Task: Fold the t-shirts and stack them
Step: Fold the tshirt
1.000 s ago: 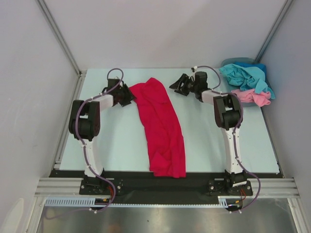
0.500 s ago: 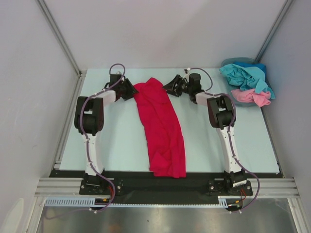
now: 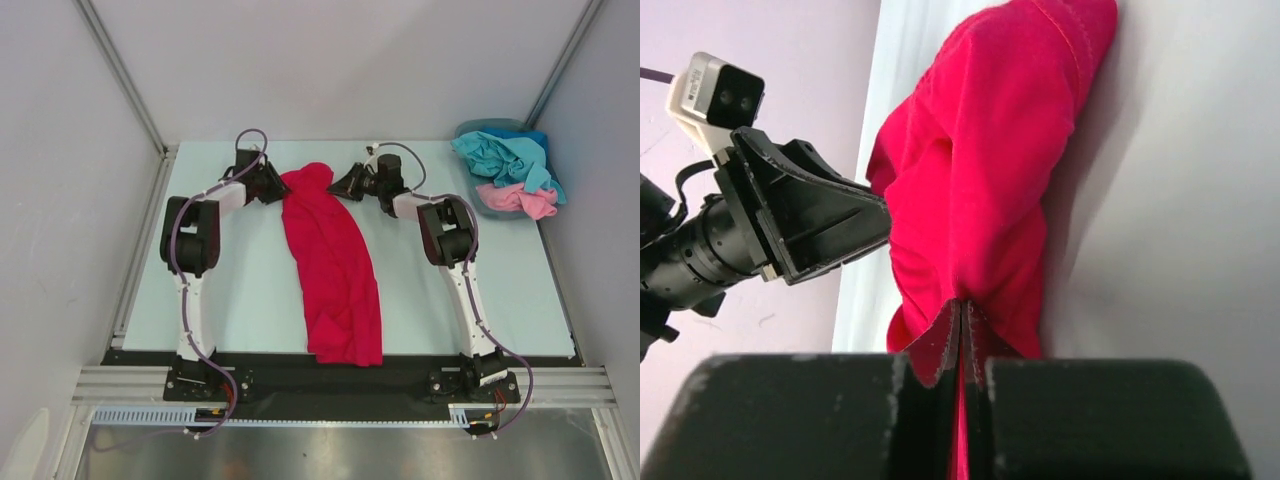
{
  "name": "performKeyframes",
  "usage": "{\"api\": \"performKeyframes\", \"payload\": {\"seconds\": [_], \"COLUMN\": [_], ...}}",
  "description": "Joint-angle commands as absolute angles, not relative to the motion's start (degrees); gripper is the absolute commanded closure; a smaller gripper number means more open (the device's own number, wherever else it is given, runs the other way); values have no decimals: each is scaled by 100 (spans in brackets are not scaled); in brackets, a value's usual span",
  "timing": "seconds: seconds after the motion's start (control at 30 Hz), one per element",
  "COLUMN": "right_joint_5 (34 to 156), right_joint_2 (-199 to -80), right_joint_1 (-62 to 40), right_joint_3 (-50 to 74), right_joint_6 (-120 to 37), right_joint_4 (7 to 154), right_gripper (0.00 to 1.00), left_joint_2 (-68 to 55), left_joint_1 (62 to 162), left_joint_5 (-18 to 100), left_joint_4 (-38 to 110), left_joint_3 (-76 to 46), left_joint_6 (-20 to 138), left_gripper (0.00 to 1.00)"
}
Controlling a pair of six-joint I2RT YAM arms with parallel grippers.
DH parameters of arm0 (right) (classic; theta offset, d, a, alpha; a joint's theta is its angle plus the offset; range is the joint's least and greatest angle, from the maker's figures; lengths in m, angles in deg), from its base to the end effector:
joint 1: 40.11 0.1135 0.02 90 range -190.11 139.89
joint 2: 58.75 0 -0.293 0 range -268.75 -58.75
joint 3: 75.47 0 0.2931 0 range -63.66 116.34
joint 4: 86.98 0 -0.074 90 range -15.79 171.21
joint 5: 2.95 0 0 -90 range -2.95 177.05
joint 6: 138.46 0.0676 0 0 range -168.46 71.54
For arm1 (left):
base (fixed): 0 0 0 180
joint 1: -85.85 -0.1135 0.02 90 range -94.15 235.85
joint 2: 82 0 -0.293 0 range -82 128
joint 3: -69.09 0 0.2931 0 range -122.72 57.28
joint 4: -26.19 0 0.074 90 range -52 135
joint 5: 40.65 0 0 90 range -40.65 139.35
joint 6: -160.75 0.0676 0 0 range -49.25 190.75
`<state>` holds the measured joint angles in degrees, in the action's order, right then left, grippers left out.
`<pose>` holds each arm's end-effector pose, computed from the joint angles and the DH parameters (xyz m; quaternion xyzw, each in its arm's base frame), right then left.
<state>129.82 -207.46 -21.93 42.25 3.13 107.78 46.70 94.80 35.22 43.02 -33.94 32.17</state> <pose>0.5941 0.2434 0.0802 0.0045 0.7763 0.5589 0.2917 0.5607 -0.1050 0.1209 -0.1844 0.8908 -0.2641 0.3204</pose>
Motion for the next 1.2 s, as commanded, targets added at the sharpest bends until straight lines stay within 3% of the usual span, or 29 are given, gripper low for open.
{"api": "performKeyframes", "payload": {"seconds": [0.0, 0.5, 0.63, 0.8, 1.17], "right_joint_5": [12889, 11877, 11825, 11878, 12019], "right_joint_2": [-20624, -19771, -19727, -19745, -20008], "right_joint_1": [-2217, -2578, -2587, -2578, -2455], "right_joint_3": [4296, 3196, 3161, 3170, 3434], "right_joint_6": [120, -355, -390, -329, -170], "right_joint_4": [10758, 10854, 10811, 10845, 10881], "right_gripper": [100, 100, 55, 38, 36], "left_joint_2": [4632, 4254, 4245, 4254, 4193], "left_joint_1": [9543, 9543, 9552, 9561, 9561], "left_joint_5": [3555, 3960, 3942, 3951, 3933], "left_joint_4": [4459, 4837, 4846, 4855, 4872], "left_joint_3": [-3685, -3694, -3694, -3685, -3676], "left_joint_6": [3410, 3736, 3718, 3718, 3700], "left_gripper": [62, 78, 78, 79, 82]}}
